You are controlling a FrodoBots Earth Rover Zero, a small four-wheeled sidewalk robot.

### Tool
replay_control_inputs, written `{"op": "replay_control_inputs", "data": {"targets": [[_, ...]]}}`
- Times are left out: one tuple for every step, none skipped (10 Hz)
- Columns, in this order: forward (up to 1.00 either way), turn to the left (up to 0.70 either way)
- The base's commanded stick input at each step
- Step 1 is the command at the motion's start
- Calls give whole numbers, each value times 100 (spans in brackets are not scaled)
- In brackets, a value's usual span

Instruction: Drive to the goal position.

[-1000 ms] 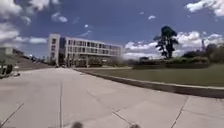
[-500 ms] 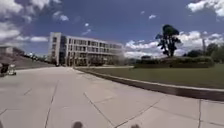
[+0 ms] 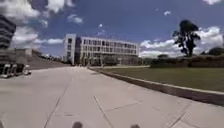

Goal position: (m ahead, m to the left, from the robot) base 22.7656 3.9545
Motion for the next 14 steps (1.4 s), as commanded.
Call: {"op": "replay_control_inputs", "data": {"targets": [[70, 0], [70, 0], [70, 0], [70, 0], [70, 0], [70, 0], [70, 0], [70, 0], [70, 0], [70, 0], [70, 0], [70, 0], [70, 5], [70, 5]]}}
